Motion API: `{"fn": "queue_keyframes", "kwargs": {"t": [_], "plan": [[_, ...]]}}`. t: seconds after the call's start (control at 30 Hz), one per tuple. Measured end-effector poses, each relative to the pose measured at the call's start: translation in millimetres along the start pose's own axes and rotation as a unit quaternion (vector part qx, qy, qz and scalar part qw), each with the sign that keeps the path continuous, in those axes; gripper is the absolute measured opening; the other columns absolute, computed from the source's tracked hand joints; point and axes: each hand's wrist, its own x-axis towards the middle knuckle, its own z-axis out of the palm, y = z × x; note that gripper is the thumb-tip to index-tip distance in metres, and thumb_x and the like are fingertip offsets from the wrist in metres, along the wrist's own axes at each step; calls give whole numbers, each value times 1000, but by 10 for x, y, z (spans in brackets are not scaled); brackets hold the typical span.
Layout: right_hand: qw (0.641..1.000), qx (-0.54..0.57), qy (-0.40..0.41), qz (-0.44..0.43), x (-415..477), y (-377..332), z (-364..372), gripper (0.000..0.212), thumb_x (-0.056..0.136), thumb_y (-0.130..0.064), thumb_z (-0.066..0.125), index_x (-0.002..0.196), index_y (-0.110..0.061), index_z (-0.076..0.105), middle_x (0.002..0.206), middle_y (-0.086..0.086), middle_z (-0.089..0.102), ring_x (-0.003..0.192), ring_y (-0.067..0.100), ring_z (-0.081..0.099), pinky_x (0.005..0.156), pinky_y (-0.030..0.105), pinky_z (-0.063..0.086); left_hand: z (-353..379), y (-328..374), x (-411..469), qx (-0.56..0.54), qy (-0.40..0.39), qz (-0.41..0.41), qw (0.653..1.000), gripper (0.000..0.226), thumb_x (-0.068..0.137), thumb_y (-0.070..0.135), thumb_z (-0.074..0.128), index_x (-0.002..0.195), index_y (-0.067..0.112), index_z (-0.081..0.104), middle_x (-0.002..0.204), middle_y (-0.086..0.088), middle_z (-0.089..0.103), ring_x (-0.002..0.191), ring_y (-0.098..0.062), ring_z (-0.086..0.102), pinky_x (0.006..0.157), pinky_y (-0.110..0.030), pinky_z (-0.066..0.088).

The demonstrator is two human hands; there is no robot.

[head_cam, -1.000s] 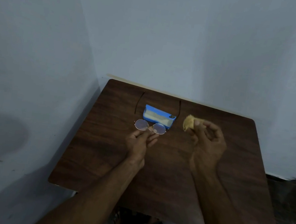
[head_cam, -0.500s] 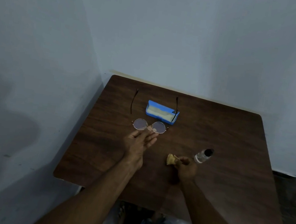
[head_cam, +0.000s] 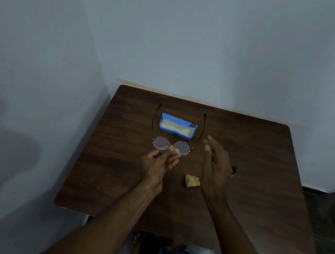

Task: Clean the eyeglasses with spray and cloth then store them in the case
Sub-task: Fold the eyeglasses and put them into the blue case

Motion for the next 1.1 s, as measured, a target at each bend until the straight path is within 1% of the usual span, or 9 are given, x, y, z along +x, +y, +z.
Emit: {"fn": "queue_keyframes", "kwargs": {"t": [0.23, 0.3, 0.4, 0.5, 0.67, 0.8, 0.9, 1.03, 1.1], "plan": [[977, -121, -40, -170, 238, -248, 30, 23, 90, 3, 77, 114, 2, 76, 102, 13, 77, 92, 28, 70, 81, 37, 58, 103, -8, -45, 42, -19, 18, 999, 14, 96, 10, 75, 107, 2, 77, 98, -11, 83, 91, -23, 81, 78, -31, 66], [958, -158, -91, -221, 275, -245, 68, 22, 91, -2, 76, 113, -2, 76, 101, 11, 75, 93, 28, 68, 78, 38, 58, 110, 3, -53, 66, -23, 33, 997, 12, 95, 12, 76, 104, 5, 79, 97, -11, 83, 92, -23, 81, 78, -32, 65], [932, -191, -159, -265, 274, -237, 126, 15, 94, -13, 72, 107, -10, 77, 100, 6, 72, 95, 26, 63, 74, 36, 54, 127, 18, -55, 99, -28, 51, 993, 7, 96, 7, 74, 95, 10, 80, 88, -6, 83, 79, -16, 81, 64, -23, 63], [913, -225, -169, -296, 268, -227, 140, 16, 95, -21, 63, 99, -13, 76, 100, 6, 70, 94, 26, 62, 69, 39, 54, 131, 27, -36, 137, -24, 63, 988, 12, 96, 7, 73, 89, 15, 80, 84, -4, 82, 78, -17, 81, 62, -22, 61], [890, -283, -178, -310, 232, -253, 178, 23, 87, -17, 79, 110, -15, 75, 103, 8, 68, 93, 26, 62, 68, 39, 53, 83, 58, 7, 127, -31, 67, 989, 9, 99, 11, 71, 98, 12, 79, 84, 1, 83, 76, -11, 80, 60, -19, 60], [906, -252, -139, -310, 345, -433, 133, 27, 96, -19, 62, 117, -7, 74, 106, 12, 70, 95, 30, 64, 71, 45, 53, 86, 65, 46, 121, -19, 64, 990, 4, 94, 13, 77, 95, 12, 81, 83, 0, 83, 75, -10, 80, 59, -17, 59], [911, -229, -96, -329, 588, -702, 105, 40, 96, -8, 60, 135, -4, 66, 110, 15, 68, 97, 29, 61, 78, 40, 51, 120, 82, 72, 71, -26, 37, 996, 4, 93, 10, 79, 95, 8, 82, 90, -10, 83, 79, -16, 80, 64, -23, 62], [855, -307, -182, -377, 1019, -1064, 142, 66, 90, -6, 70, 153, -7, 49, 114, 14, 66, 101, 30, 58, 84, 42, 51, 145, 87, 86, 40, -46, 28, 998, 9, 93, 9, 78, 100, 3, 81, 95, -14, 82, 83, -18, 81, 67, -24, 63], [838, -326, -214, -382, 1146, -1114, 170, 68, 93, -2, 70, 156, -8, 45, 116, 14, 67, 103, 32, 58, 86, 45, 53, 161, 107, 80, 33, -54, 35, 997, 12, 94, 10, 78, 102, 2, 80, 96, -14, 82, 84, -19, 81, 68, -24, 63]]}}
